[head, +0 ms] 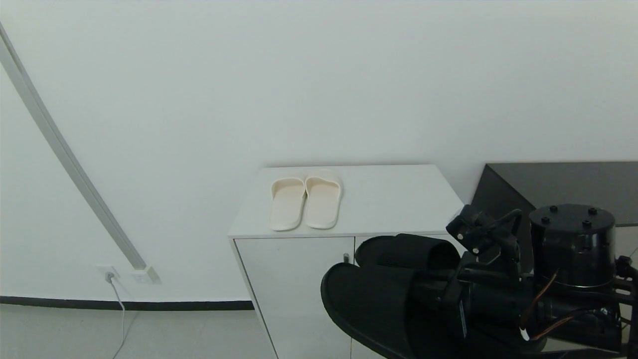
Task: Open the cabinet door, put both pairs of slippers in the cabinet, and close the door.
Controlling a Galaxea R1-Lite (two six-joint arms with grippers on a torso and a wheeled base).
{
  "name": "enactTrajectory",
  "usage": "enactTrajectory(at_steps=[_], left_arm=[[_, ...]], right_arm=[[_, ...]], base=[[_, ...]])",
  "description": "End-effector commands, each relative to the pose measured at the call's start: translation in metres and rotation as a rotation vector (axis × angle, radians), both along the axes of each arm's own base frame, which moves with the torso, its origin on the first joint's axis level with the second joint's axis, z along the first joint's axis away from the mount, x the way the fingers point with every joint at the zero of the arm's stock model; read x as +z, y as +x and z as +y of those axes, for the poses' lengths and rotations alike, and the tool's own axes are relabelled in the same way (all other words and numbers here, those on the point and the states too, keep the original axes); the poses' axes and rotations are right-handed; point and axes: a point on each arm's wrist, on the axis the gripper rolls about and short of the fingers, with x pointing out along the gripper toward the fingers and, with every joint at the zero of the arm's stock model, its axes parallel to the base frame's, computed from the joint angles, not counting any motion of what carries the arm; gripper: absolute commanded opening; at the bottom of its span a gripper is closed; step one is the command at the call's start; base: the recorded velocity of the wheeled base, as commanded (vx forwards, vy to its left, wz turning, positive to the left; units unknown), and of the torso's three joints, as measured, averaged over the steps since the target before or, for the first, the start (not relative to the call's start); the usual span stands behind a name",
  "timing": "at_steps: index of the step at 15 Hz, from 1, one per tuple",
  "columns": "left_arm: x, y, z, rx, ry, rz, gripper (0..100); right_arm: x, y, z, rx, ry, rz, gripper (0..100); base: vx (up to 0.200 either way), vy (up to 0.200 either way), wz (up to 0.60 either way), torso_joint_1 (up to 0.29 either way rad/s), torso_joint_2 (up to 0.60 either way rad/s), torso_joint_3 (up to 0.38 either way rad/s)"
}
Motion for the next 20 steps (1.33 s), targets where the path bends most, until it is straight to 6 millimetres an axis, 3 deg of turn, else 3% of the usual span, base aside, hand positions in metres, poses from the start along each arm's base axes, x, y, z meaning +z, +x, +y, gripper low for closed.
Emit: enactTrajectory(at_steps=[1, 7, 8, 20], left_arm=[[0.0, 0.0, 0.0, 0.0, 0.0, 0.0, 0], [0.0, 0.0001, 0.0, -0.001, 0.001, 0.002, 0], [0.0004, 0.0, -0.0001, -0.003, -0.002, 0.0, 100], [0.0004, 0.0, 0.0, -0.001, 0.0, 0.0, 100]], right_arm=[[-0.002, 0.0003, 0.0004, 0.0, -0.005, 0.007, 0], [-0.005, -0.002, 0.0004, 0.008, -0.012, 0.014, 0], [-0.0058, -0.0022, 0.0013, 0.011, -0.014, 0.016, 0], [-0.0114, -0.0084, 0.0043, 0.04, -0.044, 0.01, 0]], base=[[0.0, 0.0, 0.0, -0.149, 0.33, 0.178], [0.0, 0.0, 0.0, -0.161, 0.37, 0.206], [0.0, 0.0, 0.0, -0.183, 0.42, 0.251], [0.0, 0.0, 0.0, -0.219, 0.53, 0.313]])
